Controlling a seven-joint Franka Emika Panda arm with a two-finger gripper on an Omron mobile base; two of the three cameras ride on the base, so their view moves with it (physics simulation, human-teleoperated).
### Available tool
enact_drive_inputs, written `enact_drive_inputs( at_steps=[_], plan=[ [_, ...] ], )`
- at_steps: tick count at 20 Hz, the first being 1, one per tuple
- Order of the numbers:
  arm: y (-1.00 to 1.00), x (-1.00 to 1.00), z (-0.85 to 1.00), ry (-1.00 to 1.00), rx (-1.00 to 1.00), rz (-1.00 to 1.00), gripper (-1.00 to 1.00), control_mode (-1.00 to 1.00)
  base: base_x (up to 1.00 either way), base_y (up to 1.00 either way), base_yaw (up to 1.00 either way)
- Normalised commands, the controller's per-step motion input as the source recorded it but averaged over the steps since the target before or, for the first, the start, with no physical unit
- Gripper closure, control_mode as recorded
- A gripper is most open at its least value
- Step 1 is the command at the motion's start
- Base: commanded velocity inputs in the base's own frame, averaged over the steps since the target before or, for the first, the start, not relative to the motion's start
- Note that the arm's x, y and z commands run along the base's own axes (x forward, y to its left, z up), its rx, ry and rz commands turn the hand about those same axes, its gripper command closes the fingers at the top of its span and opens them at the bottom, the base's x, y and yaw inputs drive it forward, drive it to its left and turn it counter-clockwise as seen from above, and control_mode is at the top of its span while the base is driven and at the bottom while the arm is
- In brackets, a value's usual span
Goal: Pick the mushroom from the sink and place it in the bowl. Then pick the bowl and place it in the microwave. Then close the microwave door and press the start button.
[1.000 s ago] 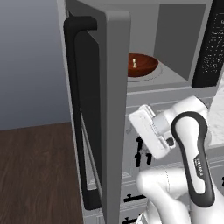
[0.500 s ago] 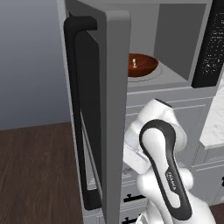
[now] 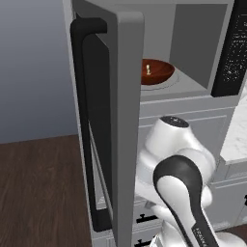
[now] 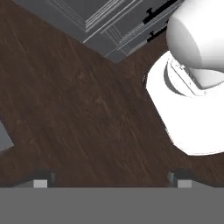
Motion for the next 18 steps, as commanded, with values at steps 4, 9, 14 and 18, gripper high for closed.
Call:
enact_drive_inputs(
  at_steps=[4,9,14,18],
  plan=[
    [-0.78,-1.0,-0.16,-0.4,-0.04,0.0,-1.0,-1.0,0.0,0.0,0.0],
    [-0.66,-1.0,-0.09,-0.46,0.0,0.07,-1.0,-1.0,0.0,0.0,0.0],
    [-0.2,-0.84,-0.63,-0.27,-0.05,0.2,-1.0,-1.0,0.0,0.0,0.0],
    [-0.18,-0.78,-0.75,-0.18,-0.08,0.2,-1.0,-1.0,0.0,0.0,0.0]
  ],
)
